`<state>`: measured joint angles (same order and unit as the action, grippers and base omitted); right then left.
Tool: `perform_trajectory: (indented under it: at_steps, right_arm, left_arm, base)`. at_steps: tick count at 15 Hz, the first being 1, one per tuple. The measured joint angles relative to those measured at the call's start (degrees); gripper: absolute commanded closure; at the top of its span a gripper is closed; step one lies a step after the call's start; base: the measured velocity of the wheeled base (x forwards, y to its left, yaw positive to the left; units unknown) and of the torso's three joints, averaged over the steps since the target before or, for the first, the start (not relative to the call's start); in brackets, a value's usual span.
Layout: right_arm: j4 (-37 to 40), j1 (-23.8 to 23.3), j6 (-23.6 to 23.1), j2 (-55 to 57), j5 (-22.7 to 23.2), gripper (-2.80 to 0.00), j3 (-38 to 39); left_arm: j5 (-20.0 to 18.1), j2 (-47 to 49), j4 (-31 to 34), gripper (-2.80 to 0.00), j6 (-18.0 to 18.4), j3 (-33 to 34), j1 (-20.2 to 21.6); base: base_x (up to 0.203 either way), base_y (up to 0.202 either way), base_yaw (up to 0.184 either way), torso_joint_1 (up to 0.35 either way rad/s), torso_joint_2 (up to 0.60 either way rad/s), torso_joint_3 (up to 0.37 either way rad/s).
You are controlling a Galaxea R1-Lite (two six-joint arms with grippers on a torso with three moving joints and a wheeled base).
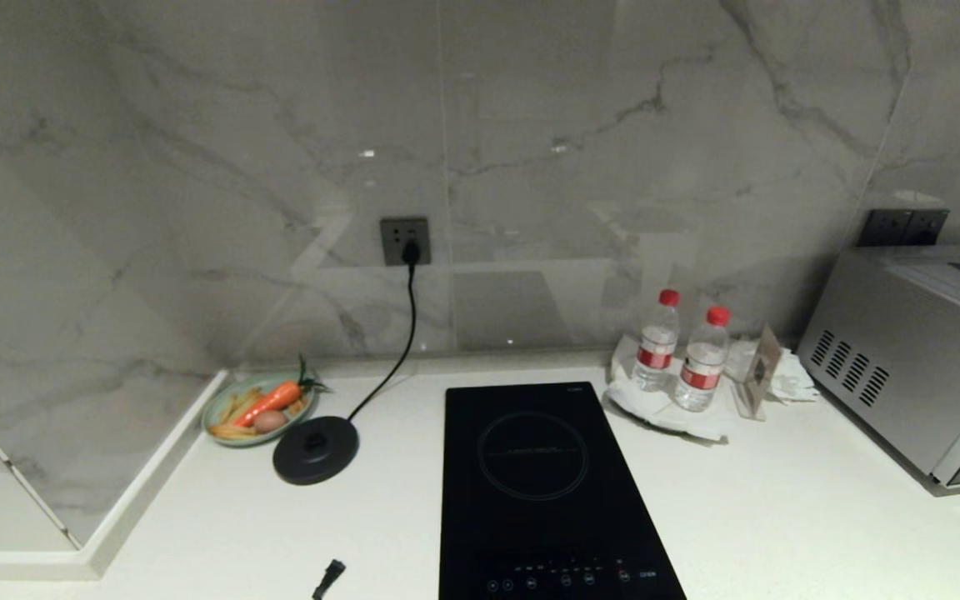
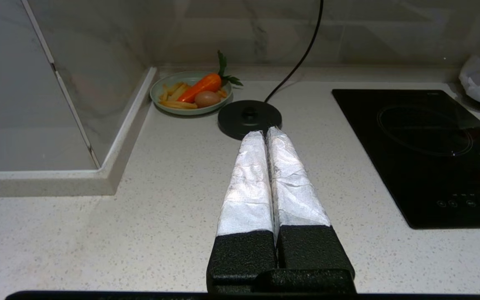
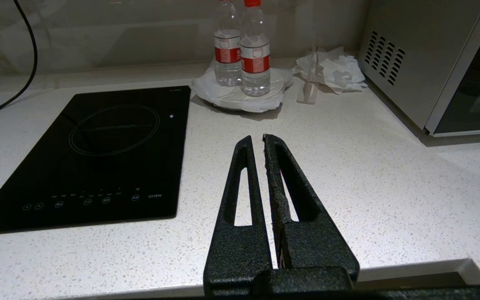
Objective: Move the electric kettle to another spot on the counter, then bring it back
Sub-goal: Grab the kettle
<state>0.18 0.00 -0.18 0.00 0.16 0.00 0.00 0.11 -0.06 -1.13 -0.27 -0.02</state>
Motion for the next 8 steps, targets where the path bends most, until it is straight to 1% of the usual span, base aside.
perform_trajectory:
  at_steps: [1, 2, 8]
  right_arm:
    - [-0.1, 0.0, 0.0, 0.0, -0.1, 0.0, 0.0]
    - [0.0, 0.1, -0.1, 0.0, 0.0, 0.0, 0.0]
    - [0.0, 0.0, 0.0, 0.0, 0.0, 0.0, 0.0]
  left_arm:
    - [0.0, 0.0, 0.1, 0.0, 0.0, 0.0, 0.0]
    - [0.0, 0.0, 0.0, 0.0, 0.0, 0.0, 0.0]
    - [0.0, 0.0, 0.0, 0.0, 0.0, 0.0, 0.0]
  base:
    - [-0.008, -0.002, 0.066, 0.002, 0.0, 0.001]
    - [-0.004, -0.006, 0.145, -0.002, 0.0, 0.002]
    - [-0.002, -0.007, 0.176, 0.003, 0.01, 0.002]
